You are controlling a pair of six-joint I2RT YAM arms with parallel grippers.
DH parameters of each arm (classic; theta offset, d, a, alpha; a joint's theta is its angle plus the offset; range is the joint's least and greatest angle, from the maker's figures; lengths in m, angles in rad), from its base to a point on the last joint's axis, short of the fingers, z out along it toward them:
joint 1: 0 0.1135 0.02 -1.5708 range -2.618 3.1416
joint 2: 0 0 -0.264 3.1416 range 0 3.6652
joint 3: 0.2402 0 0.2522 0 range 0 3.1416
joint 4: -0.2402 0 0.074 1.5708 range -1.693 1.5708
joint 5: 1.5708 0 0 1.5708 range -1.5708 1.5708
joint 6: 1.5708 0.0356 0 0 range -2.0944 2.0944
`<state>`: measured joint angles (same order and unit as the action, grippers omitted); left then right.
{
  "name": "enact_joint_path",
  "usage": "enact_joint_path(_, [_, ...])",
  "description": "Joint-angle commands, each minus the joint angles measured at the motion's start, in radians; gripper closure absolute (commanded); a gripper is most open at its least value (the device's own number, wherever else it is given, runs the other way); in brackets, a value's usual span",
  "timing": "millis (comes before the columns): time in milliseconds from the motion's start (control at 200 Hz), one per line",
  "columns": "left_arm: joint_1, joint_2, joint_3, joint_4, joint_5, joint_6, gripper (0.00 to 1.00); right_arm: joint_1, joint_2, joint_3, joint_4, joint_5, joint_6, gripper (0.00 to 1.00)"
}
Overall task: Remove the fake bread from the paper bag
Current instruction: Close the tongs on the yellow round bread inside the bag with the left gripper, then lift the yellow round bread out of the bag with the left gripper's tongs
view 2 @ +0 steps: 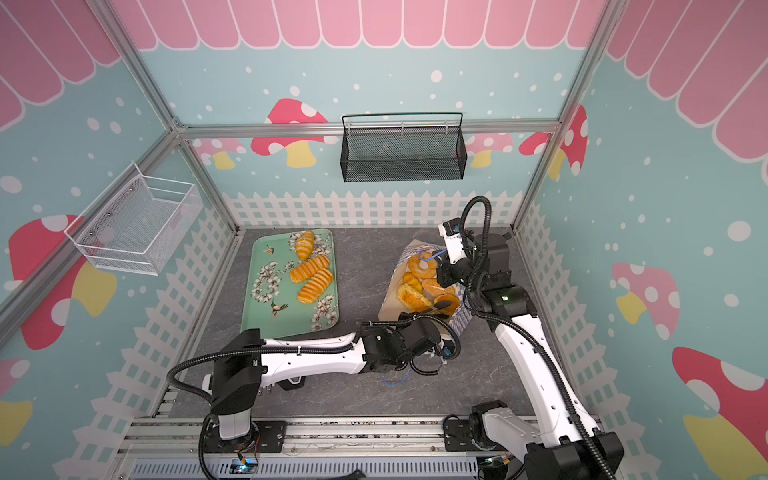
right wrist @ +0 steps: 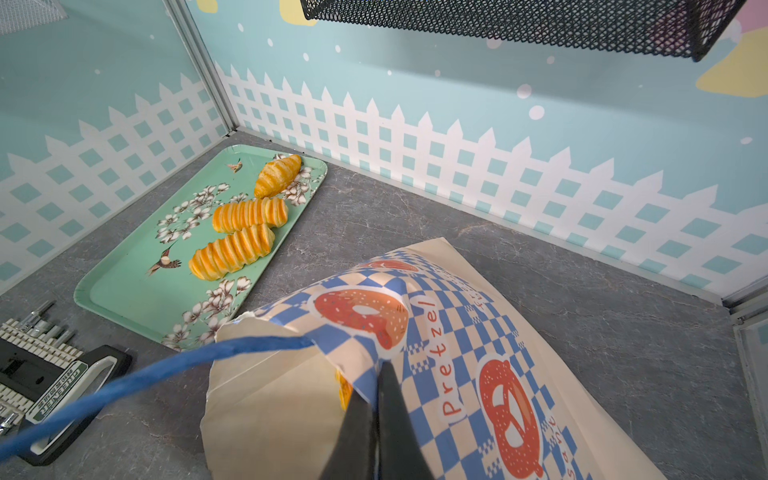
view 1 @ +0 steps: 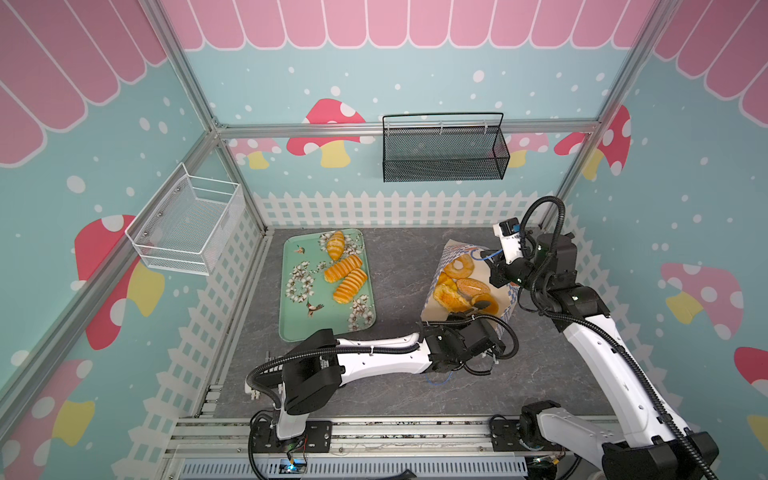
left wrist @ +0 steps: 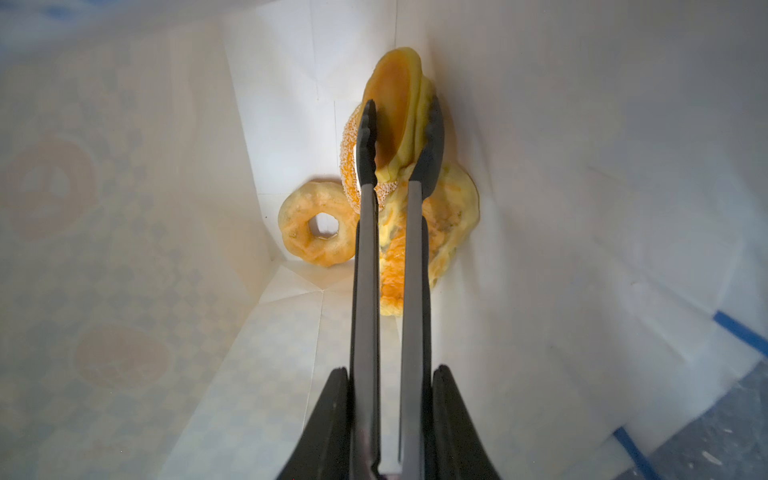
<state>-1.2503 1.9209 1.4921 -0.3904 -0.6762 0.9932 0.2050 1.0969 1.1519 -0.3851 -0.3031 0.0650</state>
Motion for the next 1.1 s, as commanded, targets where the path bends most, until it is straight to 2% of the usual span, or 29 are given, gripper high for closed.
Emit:
enact_joint_path(0, [0.006,-0.07,0.033,0.031,0.028,-0.035,0.88,0.005,-0.025,-0.012,0.008,-0.003,0.013,1.0])
enact_joint_path(300, [0.012,-0.128,0.021,0.025,0.076,-0.086,0.99,0.005,-0.023,-0.011,0.008,0.007,0.016,1.0])
enact_joint_path(470, [0.024,-0.187,0.031,-0.025,0.168,-0.182,1.0,0.005,-0.017,-0.006,0.011,0.015,0.015,1.0])
enact_joint_path(615, [0.043,-0.244,0.033,-0.1,0.25,-0.313,1.0,0.006,-0.017,-0.001,0.011,0.019,0.017,1.0])
enact_joint_path(870, [0.095,-0.364,-0.014,-0.219,0.419,-0.646,1.0,0.006,-0.011,-0.001,0.017,0.031,0.013,1.0])
enact_joint_path(1096, [0.151,-0.445,-0.05,-0.302,0.524,-0.781,1.0,0.005,-0.005,0.004,0.035,0.048,0.033,1.0])
